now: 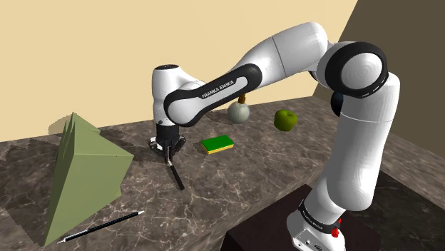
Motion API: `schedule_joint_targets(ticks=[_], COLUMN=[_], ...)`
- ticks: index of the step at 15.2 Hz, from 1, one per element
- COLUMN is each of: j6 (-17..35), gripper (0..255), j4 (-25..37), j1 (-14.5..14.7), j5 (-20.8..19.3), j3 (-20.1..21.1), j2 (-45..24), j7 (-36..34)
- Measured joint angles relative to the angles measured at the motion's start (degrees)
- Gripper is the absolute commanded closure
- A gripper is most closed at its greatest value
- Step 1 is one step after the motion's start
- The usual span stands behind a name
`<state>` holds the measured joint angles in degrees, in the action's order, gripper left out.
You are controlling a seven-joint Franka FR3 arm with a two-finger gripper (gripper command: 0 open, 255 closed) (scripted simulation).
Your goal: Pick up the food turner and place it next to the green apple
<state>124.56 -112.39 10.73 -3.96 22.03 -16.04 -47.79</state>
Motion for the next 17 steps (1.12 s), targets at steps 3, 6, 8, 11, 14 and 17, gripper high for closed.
schedule_joint_targets(ticks=[3,6,8,11,14,17], j6=[-1.3,-3.3,-4.7,-6.9,-8.7,-11.0], gripper=[255,255,255,255,255,255], j4=[0.4,1.6,2.3,3.4,4.5,6.1], j1=[-0.2,-0.2,-0.3,-0.6,-0.7,-0.6], j5=[0.4,0.8,1.2,1.8,2.1,2.4], j3=[0.1,0.3,0.4,0.5,0.6,0.7], j2=[1.0,1.8,2.6,3.8,4.6,5.4], j7=[0.3,0.4,0.6,1.1,1.2,1.2])
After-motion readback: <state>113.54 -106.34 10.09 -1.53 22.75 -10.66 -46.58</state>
